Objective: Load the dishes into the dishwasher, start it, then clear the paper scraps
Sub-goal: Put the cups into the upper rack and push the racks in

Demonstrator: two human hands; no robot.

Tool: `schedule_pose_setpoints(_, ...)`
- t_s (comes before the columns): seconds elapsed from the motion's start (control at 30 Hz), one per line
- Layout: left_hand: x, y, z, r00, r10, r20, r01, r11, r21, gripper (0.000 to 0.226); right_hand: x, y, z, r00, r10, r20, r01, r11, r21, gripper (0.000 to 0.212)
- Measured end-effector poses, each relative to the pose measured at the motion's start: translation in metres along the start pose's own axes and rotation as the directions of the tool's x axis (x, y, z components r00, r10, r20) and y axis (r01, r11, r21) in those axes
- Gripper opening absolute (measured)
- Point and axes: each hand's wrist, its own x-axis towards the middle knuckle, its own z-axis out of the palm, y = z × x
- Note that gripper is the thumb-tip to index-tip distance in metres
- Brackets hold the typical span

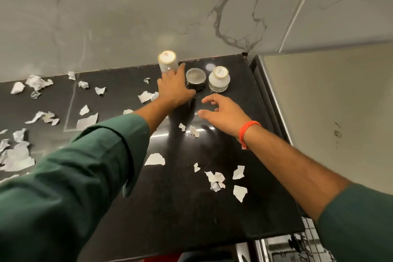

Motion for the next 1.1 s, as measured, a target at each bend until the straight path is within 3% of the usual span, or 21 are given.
schedule_pose_setpoints(0.13,0.019,0.001,-0.001,0.976,0.111,0.185,-0.097,0.992,-0.083,0.098,0.006,0.003,-0.003,1.000,0.030,0.002,-0.030,1.000,0.004,0.043)
schedule_pose_setpoints(0.3,0.013,-0.008,0.007,0.980,0.161,0.116,-0.146,0.981,-0.128,0.075,0.008,0.005,-0.005,0.999,0.031,-0.039,-0.031,1.000,-0.002,0.041)
schedule_pose_setpoints(0.6,-0.012,-0.011,0.003,0.974,0.204,0.101,-0.186,0.969,-0.165,0.069,0.000,0.007,-0.003,0.999,0.021,-0.039,-0.021,1.000,0.017,0.039)
schedule_pose_setpoints(0.83,-0.037,-0.011,-0.003,0.956,0.275,-0.104,-0.293,0.927,-0.237,0.084,-0.017,0.018,-0.010,0.997,0.023,-0.067,-0.022,1.000,0.021,0.041)
schedule_pose_setpoints(1.0,-0.058,-0.001,-0.020,0.845,0.453,-0.285,-0.487,0.872,-0.059,0.076,-0.032,0.026,-0.019,0.993,-0.003,-0.119,0.007,0.999,0.033,0.047)
schedule_pose_setpoints(1.1,-0.073,0.017,-0.028,0.778,0.546,-0.312,-0.570,0.822,0.017,0.076,-0.049,0.030,-0.027,0.981,-0.062,-0.185,0.070,0.997,0.035,0.063)
